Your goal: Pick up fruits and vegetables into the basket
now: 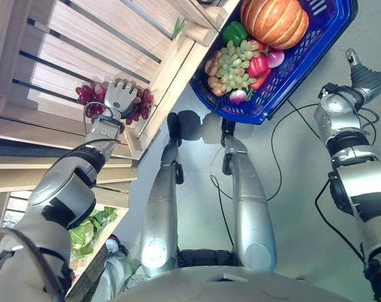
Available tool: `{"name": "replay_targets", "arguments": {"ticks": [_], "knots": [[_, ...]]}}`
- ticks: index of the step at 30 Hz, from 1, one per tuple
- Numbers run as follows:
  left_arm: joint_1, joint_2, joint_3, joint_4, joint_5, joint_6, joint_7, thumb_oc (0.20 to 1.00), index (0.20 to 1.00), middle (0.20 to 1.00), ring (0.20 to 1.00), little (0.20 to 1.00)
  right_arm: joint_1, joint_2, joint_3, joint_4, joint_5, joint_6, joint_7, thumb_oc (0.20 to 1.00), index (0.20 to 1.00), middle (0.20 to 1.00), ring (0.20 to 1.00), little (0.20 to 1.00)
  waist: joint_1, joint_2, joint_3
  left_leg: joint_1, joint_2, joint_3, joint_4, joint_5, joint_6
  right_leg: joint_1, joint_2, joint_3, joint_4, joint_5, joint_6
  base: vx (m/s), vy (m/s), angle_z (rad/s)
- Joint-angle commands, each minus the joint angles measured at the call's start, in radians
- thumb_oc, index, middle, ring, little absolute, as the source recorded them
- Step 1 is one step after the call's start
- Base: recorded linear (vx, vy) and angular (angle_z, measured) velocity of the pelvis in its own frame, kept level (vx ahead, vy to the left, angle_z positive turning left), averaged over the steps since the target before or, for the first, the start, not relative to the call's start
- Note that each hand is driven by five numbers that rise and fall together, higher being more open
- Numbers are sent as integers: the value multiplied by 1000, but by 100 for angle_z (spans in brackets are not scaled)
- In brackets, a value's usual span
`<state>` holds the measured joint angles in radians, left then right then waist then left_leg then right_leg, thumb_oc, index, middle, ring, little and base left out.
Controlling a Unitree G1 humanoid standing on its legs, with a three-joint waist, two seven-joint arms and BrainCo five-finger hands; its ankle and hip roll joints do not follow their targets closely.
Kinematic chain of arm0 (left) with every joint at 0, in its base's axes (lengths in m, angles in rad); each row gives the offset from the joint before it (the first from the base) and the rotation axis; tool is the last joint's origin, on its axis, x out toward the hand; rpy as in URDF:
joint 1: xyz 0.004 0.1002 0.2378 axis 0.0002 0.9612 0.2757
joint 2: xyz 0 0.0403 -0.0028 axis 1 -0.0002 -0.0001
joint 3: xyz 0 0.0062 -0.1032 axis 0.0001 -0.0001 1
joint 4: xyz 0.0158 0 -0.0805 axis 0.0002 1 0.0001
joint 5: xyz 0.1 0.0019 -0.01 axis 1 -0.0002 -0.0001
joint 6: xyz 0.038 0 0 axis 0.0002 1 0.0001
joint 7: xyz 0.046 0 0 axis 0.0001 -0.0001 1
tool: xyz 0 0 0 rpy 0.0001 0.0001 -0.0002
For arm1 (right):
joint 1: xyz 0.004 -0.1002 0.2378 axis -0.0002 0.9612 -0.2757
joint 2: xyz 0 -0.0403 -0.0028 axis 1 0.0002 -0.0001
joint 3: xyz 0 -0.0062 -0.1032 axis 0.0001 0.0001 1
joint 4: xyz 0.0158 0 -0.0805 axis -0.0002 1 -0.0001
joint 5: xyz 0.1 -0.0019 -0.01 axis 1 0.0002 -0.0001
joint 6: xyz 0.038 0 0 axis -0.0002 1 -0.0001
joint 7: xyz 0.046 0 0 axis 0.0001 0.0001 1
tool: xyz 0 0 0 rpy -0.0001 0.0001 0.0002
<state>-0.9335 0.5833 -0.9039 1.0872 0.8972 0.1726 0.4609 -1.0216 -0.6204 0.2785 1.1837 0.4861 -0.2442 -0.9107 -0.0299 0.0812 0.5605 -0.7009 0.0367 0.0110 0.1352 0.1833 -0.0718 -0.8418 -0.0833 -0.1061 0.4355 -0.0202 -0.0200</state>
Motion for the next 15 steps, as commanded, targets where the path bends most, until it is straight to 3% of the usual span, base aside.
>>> {"name": "replay_targets", "arguments": {"ticks": [1,9,13,14,15], "knots": [[79,16,73,240,-38,53,-119,200,200,200,200,200,55,-45,-26,9,14,-50,-17,1000,1000,1000,1000,1000,3,-23,-41,-13,-42,14,115,-143,23,86,22,-15,-120,47,106,0,0,0],[69,16,76,246,-79,38,-112,200,200,200,200,200,45,-35,-22,3,6,-62,-22,1000,1000,1000,1000,1000,4,-25,-41,-11,-42,14,119,-144,21,89,21,-15,-119,45,107,0,0,0],[61,6,108,236,-411,-10,-84,200,200,200,200,200,47,-22,-16,-13,-9,-70,-30,1000,1000,1000,1000,1000,4,-24,-41,-6,-41,14,116,-143,19,91,24,-12,-117,44,106,0,0,0],[61,6,112,235,-432,-15,-82,200,200,200,200,200,47,-22,-16,-14,-9,-71,-30,1000,1000,1000,1000,1000,4,-24,-41,-5,-41,14,116,-143,19,92,24,-11,-117,43,106,0,0,0],[54,6,145,220,-577,-47,-69,200,200,200,200,200,49,-18,-14,-27,-17,-72,-34,1000,1000,1000,1000,1000,5,-24,-41,-4,-40,13,115,-142,18,92,25,-9,-116,42,105,0,0,0]]}}
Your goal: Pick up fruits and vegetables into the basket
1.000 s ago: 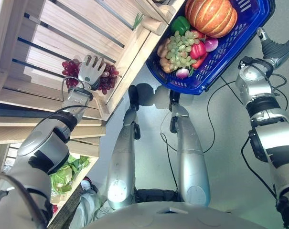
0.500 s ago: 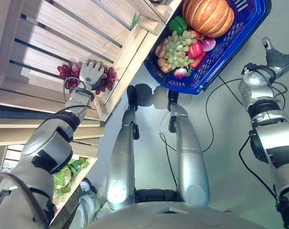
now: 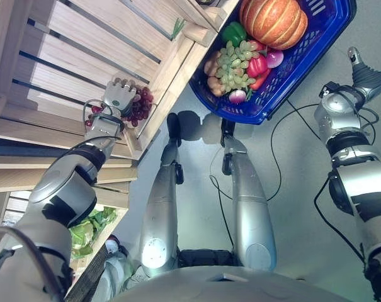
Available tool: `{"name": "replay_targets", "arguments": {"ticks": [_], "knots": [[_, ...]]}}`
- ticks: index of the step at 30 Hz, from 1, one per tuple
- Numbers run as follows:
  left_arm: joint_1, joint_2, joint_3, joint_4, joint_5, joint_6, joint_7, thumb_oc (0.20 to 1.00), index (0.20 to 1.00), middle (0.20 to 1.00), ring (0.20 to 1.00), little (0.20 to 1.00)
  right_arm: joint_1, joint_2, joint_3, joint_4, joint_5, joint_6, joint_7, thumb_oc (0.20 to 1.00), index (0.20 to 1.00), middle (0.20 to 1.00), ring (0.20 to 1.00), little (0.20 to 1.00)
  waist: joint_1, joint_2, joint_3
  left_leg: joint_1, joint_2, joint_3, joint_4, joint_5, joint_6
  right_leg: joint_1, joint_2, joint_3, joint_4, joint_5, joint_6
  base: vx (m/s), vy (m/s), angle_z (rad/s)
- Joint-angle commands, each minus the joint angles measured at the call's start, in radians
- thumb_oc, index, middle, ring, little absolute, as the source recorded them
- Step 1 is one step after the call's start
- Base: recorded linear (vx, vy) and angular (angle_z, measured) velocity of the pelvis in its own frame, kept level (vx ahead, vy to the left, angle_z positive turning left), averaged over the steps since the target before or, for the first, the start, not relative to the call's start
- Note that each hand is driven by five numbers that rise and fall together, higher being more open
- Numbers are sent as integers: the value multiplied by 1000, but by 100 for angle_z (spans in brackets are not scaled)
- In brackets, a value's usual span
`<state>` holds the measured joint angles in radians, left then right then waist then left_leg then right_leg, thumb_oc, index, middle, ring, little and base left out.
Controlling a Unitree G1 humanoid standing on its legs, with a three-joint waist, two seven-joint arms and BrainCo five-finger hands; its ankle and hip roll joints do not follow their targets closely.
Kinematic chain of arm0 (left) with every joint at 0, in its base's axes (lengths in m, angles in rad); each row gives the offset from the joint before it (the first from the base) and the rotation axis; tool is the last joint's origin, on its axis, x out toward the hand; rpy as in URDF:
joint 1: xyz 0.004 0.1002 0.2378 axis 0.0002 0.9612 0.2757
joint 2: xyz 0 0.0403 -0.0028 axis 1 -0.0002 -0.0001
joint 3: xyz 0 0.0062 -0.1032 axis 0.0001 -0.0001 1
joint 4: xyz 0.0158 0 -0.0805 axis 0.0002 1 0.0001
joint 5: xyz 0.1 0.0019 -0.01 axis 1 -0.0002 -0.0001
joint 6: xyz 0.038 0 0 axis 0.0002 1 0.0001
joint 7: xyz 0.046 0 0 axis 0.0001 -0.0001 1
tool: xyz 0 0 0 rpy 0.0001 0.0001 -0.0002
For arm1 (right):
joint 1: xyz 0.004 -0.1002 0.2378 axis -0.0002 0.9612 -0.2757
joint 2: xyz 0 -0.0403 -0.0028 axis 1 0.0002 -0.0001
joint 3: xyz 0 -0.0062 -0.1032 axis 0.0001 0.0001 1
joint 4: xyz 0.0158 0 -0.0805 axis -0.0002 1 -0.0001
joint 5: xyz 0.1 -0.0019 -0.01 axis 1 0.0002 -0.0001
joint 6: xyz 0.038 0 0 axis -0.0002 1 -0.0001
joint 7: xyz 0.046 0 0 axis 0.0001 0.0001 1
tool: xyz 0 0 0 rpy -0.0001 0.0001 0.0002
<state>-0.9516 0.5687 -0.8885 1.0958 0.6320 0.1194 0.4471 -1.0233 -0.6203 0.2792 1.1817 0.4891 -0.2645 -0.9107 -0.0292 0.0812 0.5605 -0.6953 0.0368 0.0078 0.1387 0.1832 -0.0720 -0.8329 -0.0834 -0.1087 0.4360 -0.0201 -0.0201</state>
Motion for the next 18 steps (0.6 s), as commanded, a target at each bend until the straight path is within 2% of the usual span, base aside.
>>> {"name": "replay_targets", "arguments": {"ticks": [1,4,5,6,7,9,10,13,18], "knots": [[66,22,147,208,-404,-27,-50,200,200,200,200,200,51,-16,-13,-31,-23,-52,-33,1000,1000,1000,1000,1000,4,-25,-40,-9,-40,17,110,-141,17,83,26,-6,-116,41,105,0,0,0],[44,29,295,163,-683,-148,-78,200,200,200,200,200,65,-5,-14,-82,-47,-49,-39,1000,1000,1000,1000,1000,6,-25,-40,-7,-41,16,109,-137,15,84,28,-4,-109,35,105,0,0,0],[45,29,295,163,-683,-149,-78,200,200,200,200,200,65,-5,-14,-83,-47,-49,-40,1000,1000,1000,1000,1000,5,-25,-40,-7,-42,16,109,-137,15,84,27,-4,-109,35,105,0,0,0],[41,30,332,150,-740,-193,-79,200,200,200,200,200,72,-3,-17,-99,-55,-45,-41,1000,1000,1000,1000,1000,6,-24,-40,-5,-42,16,109,-137,15,85,28,-4,-106,33,105,0,0,0],[41,32,347,143,-769,-207,-93,200,200,200,200,200,76,-1,-18,-109,-59,-43,-43,1000,1000,1000,1000,1000,5,-24,-40,-5,-42,16,110,-137,14,85,27,-4,-105,32,105,0,0,0],[45,33,434,90,-926,-288,-132,200,200,200,200,200,99,9,-28,-167,-81,-29,-57,1000,1000,1000,1000,1000,4,-23,-40,-1,-43,16,110,-139,13,86,27,-3,-99,25,106,6,0,2],[56,31,484,38,-1052,-339,-164,200,200,200,200,200,121,16,-33,-214,-97,-21,-70,1000,1000,1000,1000,1000,4,-22,-40,2,-43,17,108,-139,13,88,26,-4,-97,23,105,7,0,6],[85,19,560,-53,-1191,-410,-201,200,200,200,200,200,154,32,-40,-292,-134,-6,-97,1000,1000,1000,1000,1000,5,-22,-40,6,-45,15,105,-142,13,90,25,-6,-94,18,107,2,-1,5],[115,-14,641,-199,-1385,-480,-244,200,200,200,200,200,178,46,-43,-388,-173,6,-113,1000,1000,1000,1000,1000,6,-21,-40,11,-48,12,98,-145,14,94,26,-6,-92,11,104,0,-1,2]]}}
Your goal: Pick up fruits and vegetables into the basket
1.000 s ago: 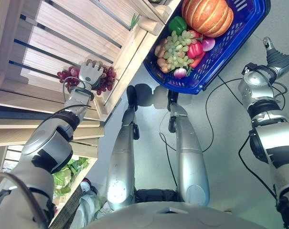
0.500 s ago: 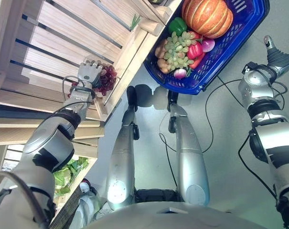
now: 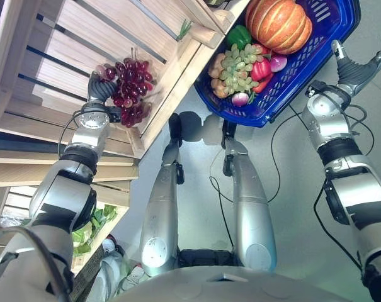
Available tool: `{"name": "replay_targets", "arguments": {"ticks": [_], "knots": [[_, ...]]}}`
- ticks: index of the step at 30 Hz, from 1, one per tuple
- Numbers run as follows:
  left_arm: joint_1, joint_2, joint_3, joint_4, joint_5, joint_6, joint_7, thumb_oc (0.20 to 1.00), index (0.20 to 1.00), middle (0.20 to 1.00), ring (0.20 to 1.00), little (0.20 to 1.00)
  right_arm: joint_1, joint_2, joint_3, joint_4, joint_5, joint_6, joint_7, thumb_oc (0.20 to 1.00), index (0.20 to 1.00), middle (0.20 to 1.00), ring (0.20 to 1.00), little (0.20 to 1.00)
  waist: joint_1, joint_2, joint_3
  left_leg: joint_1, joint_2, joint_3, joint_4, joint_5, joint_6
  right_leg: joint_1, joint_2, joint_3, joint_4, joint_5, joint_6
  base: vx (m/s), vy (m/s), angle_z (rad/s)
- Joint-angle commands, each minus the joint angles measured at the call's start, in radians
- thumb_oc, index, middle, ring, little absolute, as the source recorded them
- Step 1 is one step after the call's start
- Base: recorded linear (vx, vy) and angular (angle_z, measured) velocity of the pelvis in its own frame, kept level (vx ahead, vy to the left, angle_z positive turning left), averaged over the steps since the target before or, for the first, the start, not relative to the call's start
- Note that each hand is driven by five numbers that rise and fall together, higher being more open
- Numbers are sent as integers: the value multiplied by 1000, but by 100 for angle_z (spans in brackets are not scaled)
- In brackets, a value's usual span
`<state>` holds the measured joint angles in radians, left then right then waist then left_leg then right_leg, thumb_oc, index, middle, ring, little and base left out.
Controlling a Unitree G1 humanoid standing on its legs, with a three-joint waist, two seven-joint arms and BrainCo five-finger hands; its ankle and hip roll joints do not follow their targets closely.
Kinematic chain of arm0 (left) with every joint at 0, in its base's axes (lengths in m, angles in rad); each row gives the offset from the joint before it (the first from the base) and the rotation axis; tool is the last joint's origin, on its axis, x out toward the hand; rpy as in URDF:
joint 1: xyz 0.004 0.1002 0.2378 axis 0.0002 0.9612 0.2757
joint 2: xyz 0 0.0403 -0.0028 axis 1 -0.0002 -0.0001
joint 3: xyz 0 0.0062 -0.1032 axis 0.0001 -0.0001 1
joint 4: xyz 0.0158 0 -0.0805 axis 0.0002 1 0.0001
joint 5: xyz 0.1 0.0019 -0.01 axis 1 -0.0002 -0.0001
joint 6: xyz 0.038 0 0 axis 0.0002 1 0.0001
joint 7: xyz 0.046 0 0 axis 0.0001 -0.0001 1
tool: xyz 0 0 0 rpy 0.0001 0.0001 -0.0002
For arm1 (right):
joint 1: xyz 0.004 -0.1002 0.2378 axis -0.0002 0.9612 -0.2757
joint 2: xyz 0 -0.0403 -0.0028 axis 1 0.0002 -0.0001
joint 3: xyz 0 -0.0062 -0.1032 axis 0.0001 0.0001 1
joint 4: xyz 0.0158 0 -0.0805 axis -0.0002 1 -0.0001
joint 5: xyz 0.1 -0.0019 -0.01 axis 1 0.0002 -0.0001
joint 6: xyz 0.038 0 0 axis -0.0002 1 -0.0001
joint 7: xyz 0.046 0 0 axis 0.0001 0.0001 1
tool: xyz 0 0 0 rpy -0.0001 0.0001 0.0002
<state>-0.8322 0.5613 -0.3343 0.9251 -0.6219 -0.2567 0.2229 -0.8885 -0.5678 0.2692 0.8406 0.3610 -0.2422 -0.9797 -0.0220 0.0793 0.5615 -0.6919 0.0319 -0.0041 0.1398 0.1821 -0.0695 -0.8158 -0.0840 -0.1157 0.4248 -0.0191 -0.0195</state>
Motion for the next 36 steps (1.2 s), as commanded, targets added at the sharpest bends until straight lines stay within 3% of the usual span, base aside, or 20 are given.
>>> {"name": "replay_targets", "arguments": {"ticks": [1,5,11,20,27,36], "knots": [[-3,-9,96,-45,-163,-116,-31,200,200,200,200,200,45,-9,-33,-57,-47,-17,-41,1000,1000,1000,1000,1000,-2,-19,-41,9,-42,25,98,-145,11,78,26,1,-81,8,103,0,0,0],[6,-23,124,-118,-283,-179,-94,200,200,200,200,200,70,0,-33,-121,-90,-32,-21,1000,1000,1000,1000,1000,-5,-20,-41,12,-42,28,97,-148,12,83,25,3,-80,3,103,4,5,-2],[10,-40,161,-229,-390,-247,-211,200,200,200,200,200,101,1,-13,-271,-153,-51,107,1000,1000,1000,1000,1000,-8,-23,-41,10,-44,28,98,-151,13,83,18,2,-83,0,104,0,0,0],[40,-105,164,-430,-341,-292,-295,200,200,200,200,200,152,41,19,-479,-241,-31,291,1000,1000,1000,1000,1000,-5,-26,-41,17,-50,29,90,-150,16,96,10,-2,-94,2,109,0,0,0],[58,-123,149,-606,-268,-268,-298,200,200,200,200,200,184,65,82,-613,-280,14,529,1000,1000,1000,1000,1000,-2,-32,-41,22,-53,31,83,-144,19,105,3,-8,-107,8,107,2,-13,0],[58,-129,89,-742,-208,-237,-343,200,200,200,200,200,171,80,161,-684,-136,61,745,1000,1000,1000,1000,1000,7,-36,-41,32,-55,31,69,-130,20,121,-3,-17,-124,20,105,0,0,0]]}}
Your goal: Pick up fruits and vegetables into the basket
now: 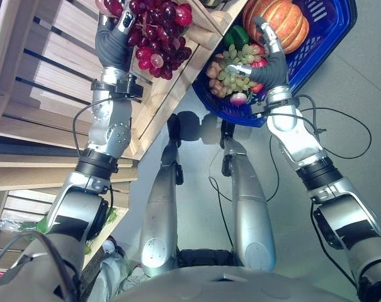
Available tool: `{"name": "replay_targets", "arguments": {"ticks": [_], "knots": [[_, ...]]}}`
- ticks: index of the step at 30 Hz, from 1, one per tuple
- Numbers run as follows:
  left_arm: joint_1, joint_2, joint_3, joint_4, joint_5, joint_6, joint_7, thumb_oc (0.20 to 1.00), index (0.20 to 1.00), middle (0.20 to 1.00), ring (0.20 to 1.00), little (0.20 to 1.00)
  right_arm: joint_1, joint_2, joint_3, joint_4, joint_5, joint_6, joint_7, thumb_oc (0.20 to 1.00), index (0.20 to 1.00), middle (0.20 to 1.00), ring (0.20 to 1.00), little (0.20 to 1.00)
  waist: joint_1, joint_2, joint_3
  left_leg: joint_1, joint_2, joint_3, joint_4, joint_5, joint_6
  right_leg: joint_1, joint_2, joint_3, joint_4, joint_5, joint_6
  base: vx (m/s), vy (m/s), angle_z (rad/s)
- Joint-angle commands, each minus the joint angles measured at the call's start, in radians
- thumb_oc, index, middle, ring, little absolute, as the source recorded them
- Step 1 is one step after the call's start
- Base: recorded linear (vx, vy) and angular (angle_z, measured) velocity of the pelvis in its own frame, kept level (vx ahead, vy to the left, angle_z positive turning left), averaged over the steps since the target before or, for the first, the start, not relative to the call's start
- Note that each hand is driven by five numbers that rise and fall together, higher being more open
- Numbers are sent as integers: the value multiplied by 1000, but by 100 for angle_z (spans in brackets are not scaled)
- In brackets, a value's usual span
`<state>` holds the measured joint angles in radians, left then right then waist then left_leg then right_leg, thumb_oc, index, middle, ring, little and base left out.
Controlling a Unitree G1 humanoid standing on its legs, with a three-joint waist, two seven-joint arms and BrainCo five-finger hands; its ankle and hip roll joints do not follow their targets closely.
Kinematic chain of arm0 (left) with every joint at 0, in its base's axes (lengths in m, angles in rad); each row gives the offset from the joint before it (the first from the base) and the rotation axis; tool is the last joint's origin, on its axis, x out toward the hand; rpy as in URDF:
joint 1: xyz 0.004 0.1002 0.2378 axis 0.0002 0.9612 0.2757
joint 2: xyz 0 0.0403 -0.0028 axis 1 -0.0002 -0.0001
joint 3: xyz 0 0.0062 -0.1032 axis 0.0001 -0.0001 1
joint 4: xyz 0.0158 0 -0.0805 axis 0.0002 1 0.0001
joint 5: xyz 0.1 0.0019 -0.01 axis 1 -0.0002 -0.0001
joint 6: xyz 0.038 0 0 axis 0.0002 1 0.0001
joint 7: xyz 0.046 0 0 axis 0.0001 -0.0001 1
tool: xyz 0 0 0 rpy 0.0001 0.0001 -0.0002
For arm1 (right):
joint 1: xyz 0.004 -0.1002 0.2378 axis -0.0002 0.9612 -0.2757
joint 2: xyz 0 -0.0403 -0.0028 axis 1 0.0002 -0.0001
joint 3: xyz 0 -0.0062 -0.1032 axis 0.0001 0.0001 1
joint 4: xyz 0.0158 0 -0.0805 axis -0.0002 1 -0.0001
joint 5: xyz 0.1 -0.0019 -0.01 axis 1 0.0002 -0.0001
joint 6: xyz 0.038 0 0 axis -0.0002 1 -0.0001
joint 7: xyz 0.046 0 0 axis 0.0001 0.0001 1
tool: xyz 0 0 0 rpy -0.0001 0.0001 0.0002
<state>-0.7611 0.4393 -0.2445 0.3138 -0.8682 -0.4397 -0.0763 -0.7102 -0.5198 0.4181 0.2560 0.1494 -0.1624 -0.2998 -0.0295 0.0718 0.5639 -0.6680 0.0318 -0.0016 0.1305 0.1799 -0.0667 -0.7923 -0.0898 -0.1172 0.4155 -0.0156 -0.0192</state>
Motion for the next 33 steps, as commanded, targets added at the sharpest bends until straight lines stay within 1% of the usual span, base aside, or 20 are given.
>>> {"name": "replay_targets", "arguments": {"ticks": [1,4,7,9,16,19,24,28,33], "knots": [[-16,-7,-9,-142,49,-50,-51,200,200,200,200,200,-12,37,22,-104,99,-11,89,1000,1000,1000,1000,1000,16,-30,-44,8,-55,28,78,-127,18,99,3,-18,-115,17,104,8,-30,0],[-20,-8,-26,-171,53,-44,-66,200,200,200,200,200,-18,42,40,-118,161,6,131,1000,1000,1000,1000,1000,20,-31,-44,9,-56,27,76,-123,18,101,2,-21,-119,20,102,0,0,0],[-24,-5,-38,-188,49,-40,-78,200,200,200,200,200,-21,47,53,-125,185,11,152,1000,1000,1000,1000,1000,21,-30,-44,11,-57,25,73,-121,19,103,2,-22,-120,22,101,0,0,0],[-31,-7,-54,-216,47,-23,-84,200,200,200,200,200,-27,58,65,-136,191,20,163,1000,1000,1000,1000,1000,23,-30,-44,6,-59,24,76,-119,19,101,2,-23,-121,25,101,0,0,0],[-27,-19,-72,-248,35,-14,-111,200,200,200,200,200,-35,65,82,-161,233,42,186,1000,1000,1000,1000,1000,25,-31,-44,5,-62,21,73,-116,22,103,2,-24,-127,30,98,0,0,0],[-32,-23,-90,-268,42,-8,-114,200,200,200,200,200,-41,80,95,-166,282,56,208,1000,1000,1000,1000,1000,27,-31,-44,5,-63,20,73,-114,23,104,2,-25,-130,33,97,0,0,0],[-37,-27,-103,-287,31,0,-130,200,200,200,200,200,-46,91,107,-171,306,60,221,1000,1000,1000,1000,1000,30,-31,-44,2,-65,19,77,-113,24,103,1,-26,-129,35,96,0,0,0],[-45,-35,-118,-309,23,27,-150,200,200,200,200,200,-60,102,116,-175,314,64,223,1000,1000,1000,1000,1000,33,-31,-44,0,-68,16,78,-111,27,101,0,-31,-129,40,96,0,0,0],[-48,-45,-139,-327,10,39,-160,200,200,200,200,200,-75,111,129,-185,322,71,229,1000,1000,1000,1000,1000,34,-33,-44,-2,-70,14,81,-111,28,102,0,-31,-132,44,96,0,0,0]]}}
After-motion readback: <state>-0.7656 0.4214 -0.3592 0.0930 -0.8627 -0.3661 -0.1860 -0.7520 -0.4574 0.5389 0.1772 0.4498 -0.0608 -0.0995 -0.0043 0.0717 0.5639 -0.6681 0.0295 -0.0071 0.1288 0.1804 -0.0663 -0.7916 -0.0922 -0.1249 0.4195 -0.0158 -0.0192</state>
